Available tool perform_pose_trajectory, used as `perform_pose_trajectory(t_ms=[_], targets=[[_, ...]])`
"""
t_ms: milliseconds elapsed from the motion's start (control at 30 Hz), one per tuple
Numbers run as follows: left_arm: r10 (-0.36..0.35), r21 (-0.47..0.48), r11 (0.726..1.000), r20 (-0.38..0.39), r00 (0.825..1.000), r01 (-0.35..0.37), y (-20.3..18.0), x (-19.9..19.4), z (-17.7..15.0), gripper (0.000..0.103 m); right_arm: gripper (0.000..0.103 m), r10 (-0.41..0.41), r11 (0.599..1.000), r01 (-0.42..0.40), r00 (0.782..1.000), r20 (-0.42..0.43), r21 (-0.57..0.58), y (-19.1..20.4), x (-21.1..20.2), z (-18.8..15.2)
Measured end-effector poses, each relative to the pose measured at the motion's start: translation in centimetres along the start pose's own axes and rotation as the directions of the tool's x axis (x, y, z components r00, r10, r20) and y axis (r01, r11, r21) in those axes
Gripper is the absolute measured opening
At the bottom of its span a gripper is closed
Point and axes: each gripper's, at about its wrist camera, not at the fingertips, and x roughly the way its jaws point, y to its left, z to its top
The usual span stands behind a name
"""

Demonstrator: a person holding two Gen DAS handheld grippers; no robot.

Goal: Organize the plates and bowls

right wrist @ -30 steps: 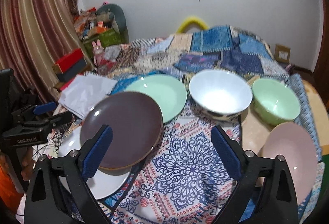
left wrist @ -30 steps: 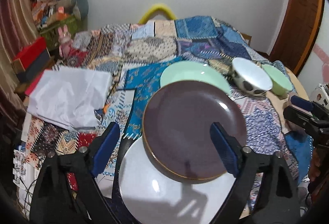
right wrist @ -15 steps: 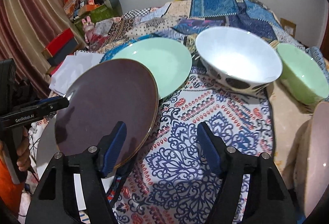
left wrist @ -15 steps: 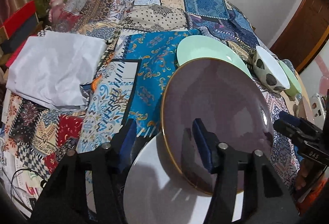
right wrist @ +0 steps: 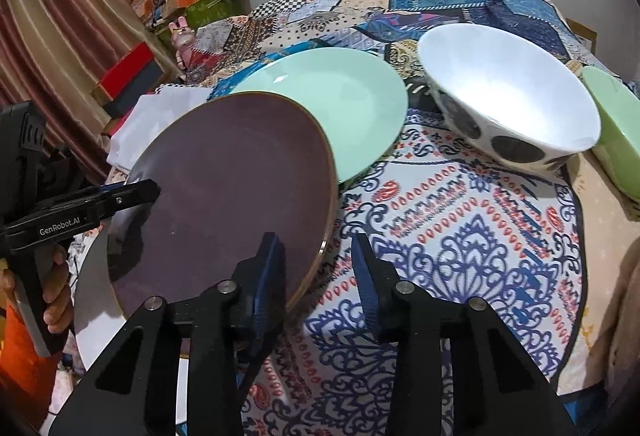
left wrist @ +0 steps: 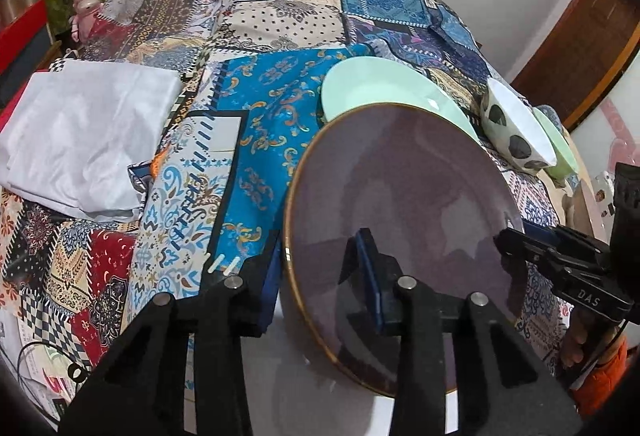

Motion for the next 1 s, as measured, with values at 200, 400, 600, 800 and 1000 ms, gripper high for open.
perform_pose_trajectory(t_ms=[200, 400, 600, 800, 1000], targets=[[-0.003, 0.009, 1.000, -0.021, 1.000, 0.003, -0.2, 0.1, 0.2, 0.036, 0.027, 0.026, 1.000, -0.026, 1.000, -0.006, -0.016, 0.5, 0.6, 0.3], [0.018, 0.024, 1.000, -0.021, 1.000, -0.017, -0.8, -0.2, 0.1, 0.036, 0.027, 0.020, 1.000, -0.020, 1.000, -0.001, -0.021, 0.7, 0.5, 0.3], [0.044, 0.034, 0.998, -0.005, 0.999, -0.044, -1.3, -0.6, -0.1, 0.036, 0.027, 0.024, 0.999, -0.023, 1.000, 0.007, -0.035, 0.8, 0.1, 0.0], [0.009, 0.014, 1.000, -0.018, 1.000, -0.009, -1.8, -1.1, -0.6, 0.036, 0.027, 0.006, 0.999, -0.003, 0.999, 0.044, -0.054, 0.8, -1.0, -0.1], [-0.006, 0.017, 1.000, -0.016, 1.000, 0.006, -3.2, -1.4, -1.5, 0.036, 0.027, -0.005, 0.999, 0.008, 0.998, 0.055, -0.046, 0.1, -2.0, -0.6]])
